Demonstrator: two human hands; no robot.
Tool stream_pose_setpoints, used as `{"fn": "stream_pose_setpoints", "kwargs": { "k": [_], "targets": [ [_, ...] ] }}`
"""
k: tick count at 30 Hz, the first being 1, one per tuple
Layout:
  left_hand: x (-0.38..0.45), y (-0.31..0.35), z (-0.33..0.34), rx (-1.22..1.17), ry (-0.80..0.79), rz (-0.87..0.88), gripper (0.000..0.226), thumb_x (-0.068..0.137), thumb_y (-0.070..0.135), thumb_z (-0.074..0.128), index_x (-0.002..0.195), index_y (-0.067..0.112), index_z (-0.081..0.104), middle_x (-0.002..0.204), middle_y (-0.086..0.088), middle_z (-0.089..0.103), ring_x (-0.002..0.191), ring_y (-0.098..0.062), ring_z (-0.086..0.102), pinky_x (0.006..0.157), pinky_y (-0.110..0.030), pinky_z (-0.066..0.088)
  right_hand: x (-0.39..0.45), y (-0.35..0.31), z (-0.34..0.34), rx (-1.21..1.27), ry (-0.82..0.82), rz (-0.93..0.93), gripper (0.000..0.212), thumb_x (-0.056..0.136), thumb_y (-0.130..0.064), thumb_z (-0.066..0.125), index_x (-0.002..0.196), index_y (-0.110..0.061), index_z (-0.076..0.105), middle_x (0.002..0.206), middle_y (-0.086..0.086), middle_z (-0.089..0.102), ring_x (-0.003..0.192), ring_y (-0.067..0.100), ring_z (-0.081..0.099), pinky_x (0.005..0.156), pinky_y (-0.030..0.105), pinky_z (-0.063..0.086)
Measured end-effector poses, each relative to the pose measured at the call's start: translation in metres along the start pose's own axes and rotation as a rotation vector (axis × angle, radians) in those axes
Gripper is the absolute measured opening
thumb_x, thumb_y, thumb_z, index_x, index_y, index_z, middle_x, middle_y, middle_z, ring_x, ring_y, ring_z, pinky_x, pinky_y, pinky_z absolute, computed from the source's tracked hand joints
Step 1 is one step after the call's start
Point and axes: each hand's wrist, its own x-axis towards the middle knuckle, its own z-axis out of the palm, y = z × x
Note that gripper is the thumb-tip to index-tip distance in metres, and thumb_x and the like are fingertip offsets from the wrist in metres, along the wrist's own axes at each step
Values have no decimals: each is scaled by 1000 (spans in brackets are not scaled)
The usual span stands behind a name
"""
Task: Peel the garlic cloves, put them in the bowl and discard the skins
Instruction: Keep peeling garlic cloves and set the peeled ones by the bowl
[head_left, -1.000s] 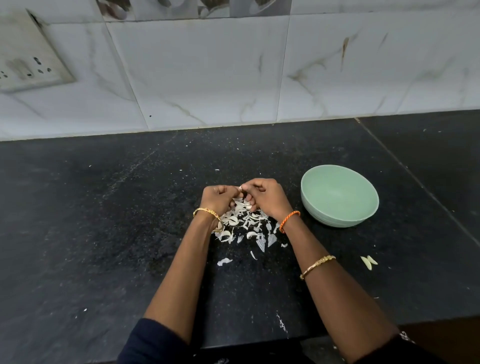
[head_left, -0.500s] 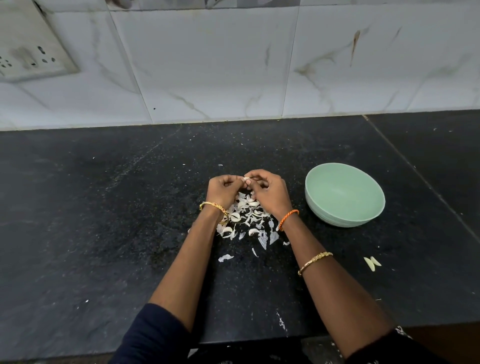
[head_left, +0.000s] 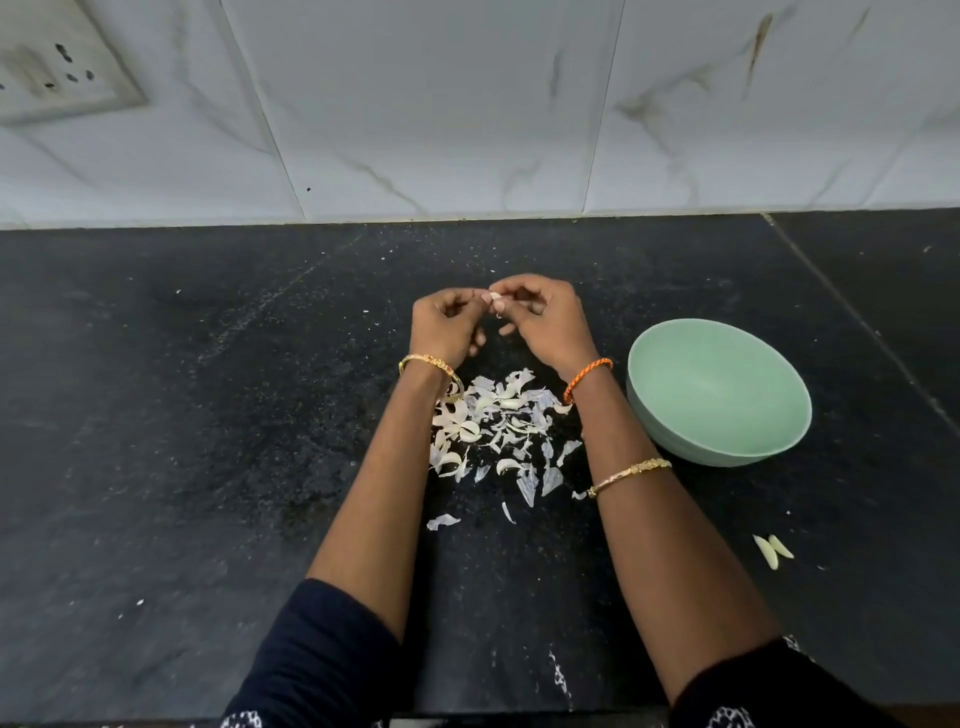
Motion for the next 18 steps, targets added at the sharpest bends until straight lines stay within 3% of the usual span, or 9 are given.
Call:
{"fn": "stream_pose_setpoints", "kwargs": {
  "k": [8, 11, 18],
  "targets": [
    [-22, -10, -9, 12, -97, 86, 10, 91, 8, 61, 86, 13, 68, 68, -8, 61, 38, -3, 43, 35, -15, 35, -21, 13, -8, 146, -16, -13, 19, 79, 3, 73, 90, -12, 71, 86, 3, 71, 80, 10, 69, 76, 22, 56],
    [-23, -12, -12, 25, -57, 147, 11, 91, 8, 62, 86, 13, 70, 60, 3, 63, 37, -3, 42, 35, -16, 35, -22, 14, -5, 173, -19, -67, 20, 78, 3, 73, 89, -13, 72, 83, -3, 72, 80, 8, 69, 76, 21, 56],
    [-17, -8, -17, 60, -36, 219, 6, 89, 12, 65, 92, 11, 70, 68, -1, 65, 36, -2, 42, 36, -15, 36, -15, 9, 2, 157, -6, -108, 16, 81, 3, 71, 95, -6, 70, 85, 3, 70, 75, 6, 67, 72, 21, 55]
  ]
}}
